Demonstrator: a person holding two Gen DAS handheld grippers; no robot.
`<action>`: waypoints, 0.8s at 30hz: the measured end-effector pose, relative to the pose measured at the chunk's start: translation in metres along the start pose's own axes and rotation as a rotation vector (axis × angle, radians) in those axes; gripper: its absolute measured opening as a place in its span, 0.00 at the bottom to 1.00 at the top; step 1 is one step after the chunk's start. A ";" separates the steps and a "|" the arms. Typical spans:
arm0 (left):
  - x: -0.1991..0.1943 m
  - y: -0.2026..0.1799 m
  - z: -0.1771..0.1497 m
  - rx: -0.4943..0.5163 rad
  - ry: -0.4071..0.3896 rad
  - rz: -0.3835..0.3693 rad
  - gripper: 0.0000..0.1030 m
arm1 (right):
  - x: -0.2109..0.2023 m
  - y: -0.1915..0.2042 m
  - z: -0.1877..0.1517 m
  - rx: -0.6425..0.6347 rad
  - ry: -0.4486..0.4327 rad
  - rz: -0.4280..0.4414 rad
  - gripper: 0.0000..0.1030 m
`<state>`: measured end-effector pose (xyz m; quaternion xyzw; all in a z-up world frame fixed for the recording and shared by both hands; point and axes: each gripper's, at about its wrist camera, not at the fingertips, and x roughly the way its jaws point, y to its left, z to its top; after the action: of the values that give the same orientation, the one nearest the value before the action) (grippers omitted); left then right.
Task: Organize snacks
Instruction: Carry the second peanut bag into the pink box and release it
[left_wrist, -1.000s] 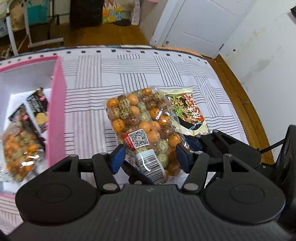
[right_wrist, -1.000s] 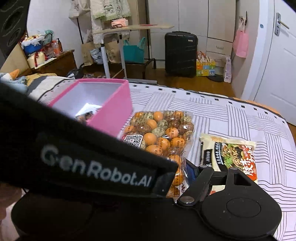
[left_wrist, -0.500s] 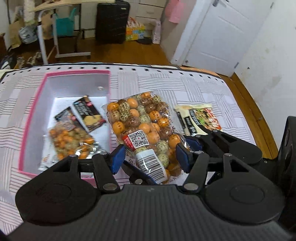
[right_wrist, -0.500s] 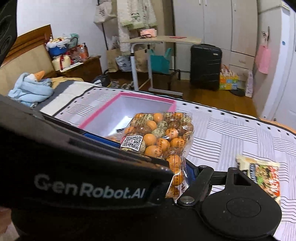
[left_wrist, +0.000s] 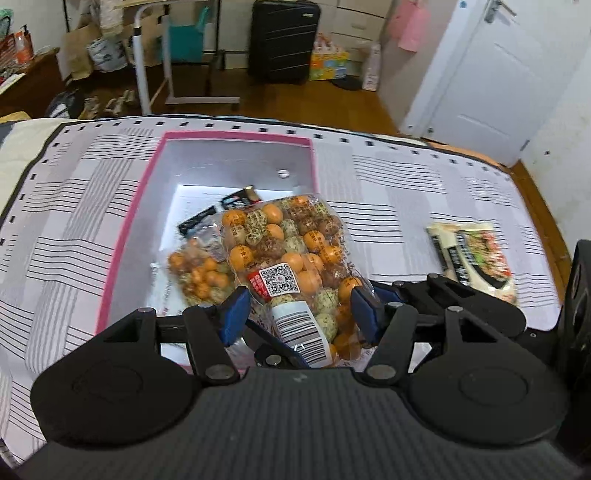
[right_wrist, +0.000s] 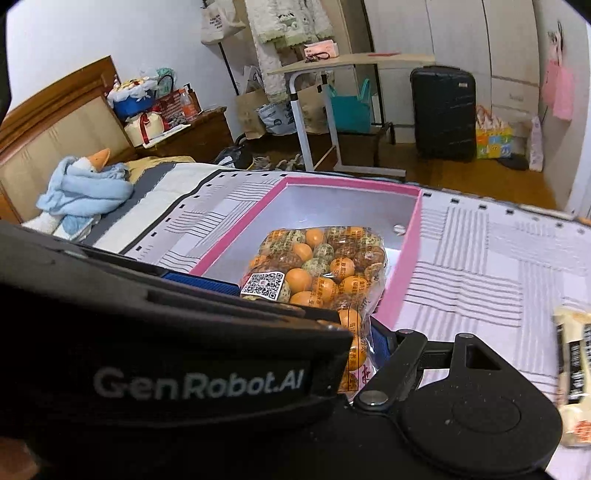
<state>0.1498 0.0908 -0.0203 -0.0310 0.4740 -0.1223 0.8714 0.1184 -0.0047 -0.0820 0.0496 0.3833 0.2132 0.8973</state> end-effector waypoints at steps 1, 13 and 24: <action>0.006 0.002 0.002 0.001 0.003 0.017 0.58 | 0.006 0.001 0.000 0.011 0.003 0.006 0.78; 0.025 0.001 -0.002 0.014 0.023 0.081 0.73 | -0.001 -0.003 -0.010 -0.064 0.026 0.003 0.87; -0.013 -0.028 -0.013 0.097 -0.041 0.079 0.73 | -0.076 -0.018 -0.019 -0.197 -0.011 -0.063 0.87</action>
<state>0.1268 0.0674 -0.0123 0.0278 0.4506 -0.1098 0.8855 0.0648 -0.0544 -0.0492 -0.0500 0.3568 0.2212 0.9062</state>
